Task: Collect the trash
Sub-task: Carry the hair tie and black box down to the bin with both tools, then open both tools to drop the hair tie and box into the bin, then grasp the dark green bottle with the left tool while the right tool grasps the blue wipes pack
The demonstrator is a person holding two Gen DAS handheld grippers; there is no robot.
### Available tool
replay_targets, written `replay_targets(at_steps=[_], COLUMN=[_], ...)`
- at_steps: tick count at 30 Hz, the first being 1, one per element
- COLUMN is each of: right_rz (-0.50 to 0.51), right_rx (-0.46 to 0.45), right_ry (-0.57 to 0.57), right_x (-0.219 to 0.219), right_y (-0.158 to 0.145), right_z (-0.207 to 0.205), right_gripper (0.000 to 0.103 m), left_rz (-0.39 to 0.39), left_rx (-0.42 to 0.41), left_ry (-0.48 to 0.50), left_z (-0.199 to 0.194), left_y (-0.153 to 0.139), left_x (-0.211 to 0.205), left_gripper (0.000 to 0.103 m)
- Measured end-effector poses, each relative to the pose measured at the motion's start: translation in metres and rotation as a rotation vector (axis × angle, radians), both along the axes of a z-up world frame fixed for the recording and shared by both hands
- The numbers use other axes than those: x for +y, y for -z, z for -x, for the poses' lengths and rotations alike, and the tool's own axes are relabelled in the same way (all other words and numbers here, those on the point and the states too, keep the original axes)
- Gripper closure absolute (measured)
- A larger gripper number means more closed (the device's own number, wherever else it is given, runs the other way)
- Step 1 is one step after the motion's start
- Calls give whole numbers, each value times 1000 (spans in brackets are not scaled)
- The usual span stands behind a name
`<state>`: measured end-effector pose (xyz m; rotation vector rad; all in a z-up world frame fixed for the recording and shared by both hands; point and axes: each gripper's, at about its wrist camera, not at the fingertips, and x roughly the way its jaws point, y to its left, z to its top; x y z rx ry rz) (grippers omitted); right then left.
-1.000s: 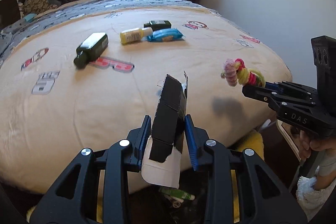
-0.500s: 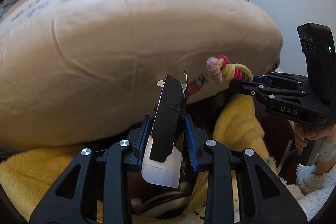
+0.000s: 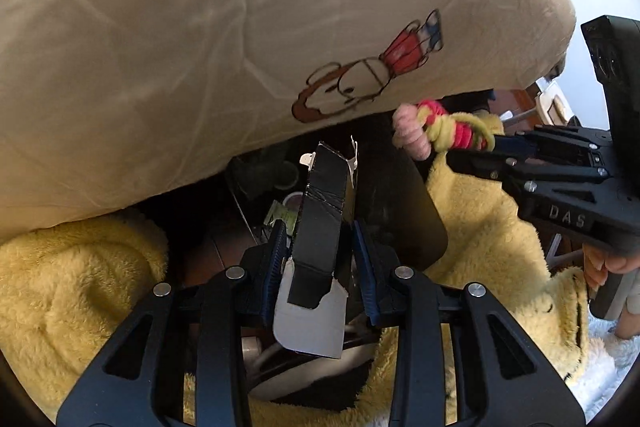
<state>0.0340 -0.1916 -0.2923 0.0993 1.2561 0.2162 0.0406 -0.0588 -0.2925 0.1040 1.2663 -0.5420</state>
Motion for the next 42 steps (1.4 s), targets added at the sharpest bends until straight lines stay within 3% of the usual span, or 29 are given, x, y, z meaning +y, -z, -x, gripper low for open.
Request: replay_targets(at_steps=[7,8,10,14,19,21,29,37,42], right_rz=[-36,-41,-38,-45,-47,-37,15,48,97], right_rx=[39,36,32,4,-80,-123,-292,-428,-496], right_ry=[43,47,60,85,119,125,91,78,111], right_x=[1,-1,-3,-13,-21,-23,-19,-14,-13], right_y=[14,15,14,4,-20,-37,-104,-161,-181], right_z=[-5,-4,-5,-7,-9,-10,-22,-63,-112], right_gripper=[72,67,42,39,11,5,4,4,4], left_rz=[-13,-17,-14,-26,-31,-15,19,-2,-2], left_rx=[53,59,67,30,-62,-95,-282,-399,-445], left_ry=[-16,-18,-23,-43,-66,-75,-117,-170,-243], left_z=[-8,-8,-9,-9,-9,-11,-22,-53,-98], left_y=[20,22,24,15,-18,-35,-117,-164,-181], left_x=[5,5,6,11,20,26,47,60,71], left_gripper=[63,60,58,43,27,21,8,8,8])
